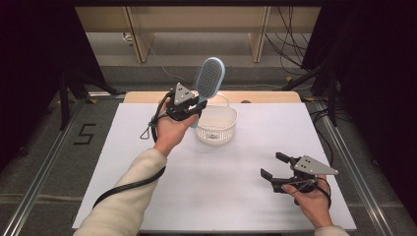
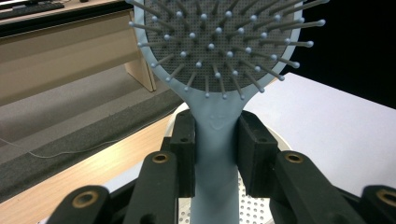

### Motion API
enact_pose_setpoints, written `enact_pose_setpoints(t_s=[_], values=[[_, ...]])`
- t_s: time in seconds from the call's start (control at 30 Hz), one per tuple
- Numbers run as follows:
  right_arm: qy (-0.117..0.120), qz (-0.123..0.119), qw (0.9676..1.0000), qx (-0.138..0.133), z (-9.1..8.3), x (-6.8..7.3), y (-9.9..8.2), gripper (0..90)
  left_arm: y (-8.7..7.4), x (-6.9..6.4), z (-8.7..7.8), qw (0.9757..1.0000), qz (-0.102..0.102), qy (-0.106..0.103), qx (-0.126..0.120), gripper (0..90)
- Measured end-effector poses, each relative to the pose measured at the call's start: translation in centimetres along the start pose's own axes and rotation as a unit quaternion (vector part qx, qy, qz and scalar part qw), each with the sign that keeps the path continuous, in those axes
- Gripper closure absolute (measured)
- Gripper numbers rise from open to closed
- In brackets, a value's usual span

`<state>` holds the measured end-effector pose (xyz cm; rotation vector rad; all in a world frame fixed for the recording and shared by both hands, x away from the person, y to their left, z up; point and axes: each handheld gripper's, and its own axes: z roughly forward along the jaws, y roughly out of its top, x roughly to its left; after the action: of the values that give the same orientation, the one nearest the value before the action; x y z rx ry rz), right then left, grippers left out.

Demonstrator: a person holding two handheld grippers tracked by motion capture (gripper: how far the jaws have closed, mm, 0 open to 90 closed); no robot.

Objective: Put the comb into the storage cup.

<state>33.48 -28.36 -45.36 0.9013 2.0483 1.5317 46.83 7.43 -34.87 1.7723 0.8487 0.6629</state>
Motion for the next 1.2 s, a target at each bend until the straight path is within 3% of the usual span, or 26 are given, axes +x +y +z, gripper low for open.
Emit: enact_pose_setpoints(t_s=[1.2], values=[[-0.001,0.002,1.0,-0.001,0.0,0.0,0.0,16.2,1.0,0.0,1.1,1.0,0.005,0.002,-0.007,70.0]])
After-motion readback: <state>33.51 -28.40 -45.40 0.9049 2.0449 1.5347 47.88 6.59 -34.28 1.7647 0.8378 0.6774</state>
